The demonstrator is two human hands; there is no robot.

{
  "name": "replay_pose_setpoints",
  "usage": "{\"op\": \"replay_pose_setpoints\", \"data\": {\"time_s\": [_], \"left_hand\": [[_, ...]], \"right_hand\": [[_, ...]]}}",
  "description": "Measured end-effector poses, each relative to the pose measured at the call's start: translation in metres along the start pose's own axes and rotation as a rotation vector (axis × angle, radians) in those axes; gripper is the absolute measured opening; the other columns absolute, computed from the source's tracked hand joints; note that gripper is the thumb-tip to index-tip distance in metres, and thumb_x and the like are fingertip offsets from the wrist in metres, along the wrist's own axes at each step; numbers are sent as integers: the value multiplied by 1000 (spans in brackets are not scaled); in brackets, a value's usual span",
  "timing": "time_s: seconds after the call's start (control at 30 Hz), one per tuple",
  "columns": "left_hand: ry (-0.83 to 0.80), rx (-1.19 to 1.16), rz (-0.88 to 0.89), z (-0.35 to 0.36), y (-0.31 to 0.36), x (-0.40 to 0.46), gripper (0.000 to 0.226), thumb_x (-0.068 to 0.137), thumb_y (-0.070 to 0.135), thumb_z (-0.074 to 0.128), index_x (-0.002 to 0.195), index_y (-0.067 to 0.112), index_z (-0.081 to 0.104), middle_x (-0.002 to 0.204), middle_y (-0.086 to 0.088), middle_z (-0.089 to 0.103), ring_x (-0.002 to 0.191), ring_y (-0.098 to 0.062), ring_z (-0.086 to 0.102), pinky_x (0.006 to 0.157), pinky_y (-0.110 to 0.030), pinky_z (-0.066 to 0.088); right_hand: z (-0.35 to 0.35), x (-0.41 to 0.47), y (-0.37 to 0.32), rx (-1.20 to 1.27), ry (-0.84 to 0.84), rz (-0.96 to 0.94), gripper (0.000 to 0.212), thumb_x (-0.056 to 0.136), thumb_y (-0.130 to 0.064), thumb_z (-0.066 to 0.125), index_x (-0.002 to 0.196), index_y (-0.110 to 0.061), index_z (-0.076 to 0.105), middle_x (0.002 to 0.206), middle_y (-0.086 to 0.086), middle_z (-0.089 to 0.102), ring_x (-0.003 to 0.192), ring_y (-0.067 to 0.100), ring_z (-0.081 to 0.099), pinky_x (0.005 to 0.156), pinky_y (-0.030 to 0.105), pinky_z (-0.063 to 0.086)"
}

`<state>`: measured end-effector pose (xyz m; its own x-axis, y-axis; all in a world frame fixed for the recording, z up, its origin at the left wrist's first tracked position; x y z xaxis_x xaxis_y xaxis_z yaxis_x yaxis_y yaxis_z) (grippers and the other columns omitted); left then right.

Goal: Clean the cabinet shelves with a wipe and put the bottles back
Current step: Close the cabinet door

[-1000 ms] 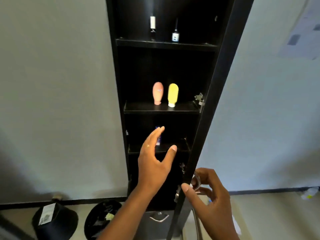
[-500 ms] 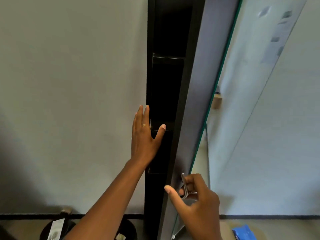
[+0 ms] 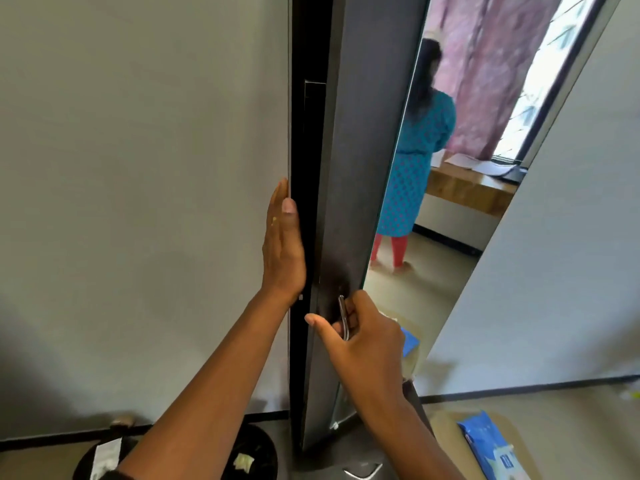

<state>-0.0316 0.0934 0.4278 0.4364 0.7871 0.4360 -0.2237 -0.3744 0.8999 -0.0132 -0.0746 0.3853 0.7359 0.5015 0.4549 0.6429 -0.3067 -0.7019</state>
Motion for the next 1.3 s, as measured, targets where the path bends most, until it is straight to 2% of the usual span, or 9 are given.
{"op": "replay_pose_setpoints", "data": {"time_s": [0.3, 0.57, 0.77, 0.87, 1.03, 1.1, 1.17, 1.23, 1.3], "left_hand": [[-86, -91, -65, 7, -7, 5, 92, 83, 94, 24, 161, 44, 17, 169, 17, 23, 156, -9, 24, 127, -51, 24], [14, 7, -90, 12, 5, -6, 52, 111, 42, 13, 162, 31, 11, 172, 10, 13, 138, 10, 14, 114, -17, 14], [126, 36, -111, 12, 5, 0, 50, 110, 42, 20, 159, 33, 23, 169, 7, 25, 153, -12, 26, 110, -21, 22], [178, 56, -90, 13, 3, 6, 48, 110, 43, 24, 156, 32, 31, 165, 9, 33, 146, -4, 32, 106, -13, 27], [269, 147, -33, 7, -4, 18, 54, 107, 47, 32, 144, 15, 54, 148, 11, 52, 138, -6, 46, 95, 2, 37], [292, 166, 6, 7, -7, 21, 68, 104, 53, 34, 127, -7, 56, 132, -27, 62, 128, -39, 58, 108, -31, 51], [334, 162, 34, 9, -3, 20, 72, 103, 54, 36, 114, -15, 53, 116, -38, 58, 112, -51, 57, 100, -56, 52], [366, 154, 51, 12, 1, 21, 58, 105, 49, 40, 91, -2, 63, 88, -14, 70, 89, -29, 68, 82, -40, 60], [411, 157, 55, 13, 2, 22, 46, 107, 45, 43, 66, 25, 53, 58, 13, 56, 61, -6, 56, 59, -12, 46]], "right_hand": [[18, 29, -10, -23, -133, 25, 43, 80, -57, 75, 93, -28, 45, 74, -13, 53, 56, 0, 44, 56, 9, 27], [33, 53, -3, -48, -240, -8, 41, 89, -51, 68, 117, -24, 52, 99, -5, 66, 73, 5, 51, 63, 3, 30], [45, 64, -1, -19, -230, -13, 34, 93, -44, 66, 117, -23, 54, 101, -1, 69, 74, 5, 56, 66, 4, 35], [49, 70, -1, 18, -219, -14, 33, 94, -42, 66, 118, -22, 55, 102, -1, 70, 82, 11, 66, 71, 10, 46], [61, 82, 2, -20, -239, -14, 30, 99, -41, 60, 122, -22, 54, 104, 2, 71, 88, 17, 70, 80, 30, 60], [59, 87, 1, -54, -268, -31, 24, 101, -39, 55, 115, -20, 53, 96, 3, 69, 84, 21, 68, 75, 36, 59], [59, 89, 1, -88, -302, -54, 19, 101, -37, 48, 107, -18, 50, 85, 3, 63, 77, 24, 64, 69, 37, 53], [62, 88, 1, -59, -334, -10, 27, 102, -38, 48, 119, -18, 51, 101, 8, 67, 92, 26, 66, 77, 39, 54], [67, 89, 1, -52, -340, -7, 38, 102, -38, 54, 134, -18, 46, 120, 10, 66, 106, 25, 66, 86, 39, 56]]}}
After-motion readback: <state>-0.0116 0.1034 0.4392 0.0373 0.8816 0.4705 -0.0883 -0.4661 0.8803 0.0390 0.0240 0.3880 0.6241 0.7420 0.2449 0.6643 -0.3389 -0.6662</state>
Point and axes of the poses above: each hand's wrist, its own x-axis towards the middle knuckle, its own z-axis out of the palm, y = z × x, the point moved 3 cm from there along x, towards the middle knuckle
